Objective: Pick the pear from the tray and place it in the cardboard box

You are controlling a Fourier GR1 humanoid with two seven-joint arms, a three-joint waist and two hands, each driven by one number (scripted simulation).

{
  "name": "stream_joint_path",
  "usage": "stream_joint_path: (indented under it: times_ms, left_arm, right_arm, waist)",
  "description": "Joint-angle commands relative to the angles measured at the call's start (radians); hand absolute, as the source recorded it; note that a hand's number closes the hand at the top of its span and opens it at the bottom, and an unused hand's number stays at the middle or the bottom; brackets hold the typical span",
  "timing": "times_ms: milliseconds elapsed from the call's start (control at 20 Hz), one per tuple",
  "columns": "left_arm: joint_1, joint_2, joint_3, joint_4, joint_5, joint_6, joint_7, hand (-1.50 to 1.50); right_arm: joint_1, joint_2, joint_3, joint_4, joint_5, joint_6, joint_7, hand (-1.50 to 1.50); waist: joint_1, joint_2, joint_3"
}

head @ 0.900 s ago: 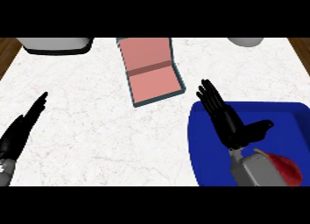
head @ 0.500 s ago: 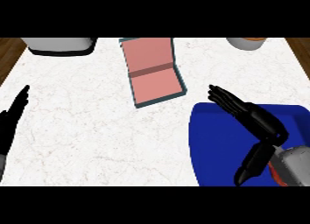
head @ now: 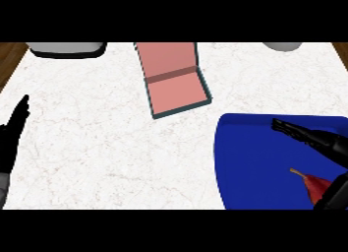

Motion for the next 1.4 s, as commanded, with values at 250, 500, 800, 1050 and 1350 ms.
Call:
stream_joint_path:
  times_ms: [250,500,800,1050,1350]
  left_arm:
    - [-0.02,-0.022,-0.007,0.02,-0.014,0.007,-0.017,0.0]
    - [-0.045,-0.044,-0.029,0.034,-0.042,0.021,-0.016,0.0]
    - [-0.055,-0.038,-0.009,0.055,-0.038,0.009,-0.011,0.0]
    - [-0.062,-0.057,-0.005,0.088,-0.058,0.014,-0.033,0.0]
    - [-0.034,-0.03,0.036,0.019,-0.038,-0.027,0.013,0.0]
  right_arm:
    - [-0.106,-0.199,0.042,0.035,0.306,-0.033,-0.39,-1.5]
    - [-0.138,-0.26,0.177,0.058,0.512,-0.172,-0.523,-1.5]
    - [-0.187,-0.273,0.325,0.146,0.758,-0.359,-0.575,-1.5]
    - [-0.264,-0.226,0.384,0.258,0.842,-0.378,-0.605,-1.5]
    - [-0.301,-0.153,0.394,0.388,0.936,-0.481,-0.618,-1.5]
  waist:
    - [0.033,0.004,-0.001]
    - [0.036,0.008,-0.005]
    - [0.03,0.003,-0.008]
    - [0.015,-0.002,-0.01]
    - [-0.001,-0.008,-0.01]
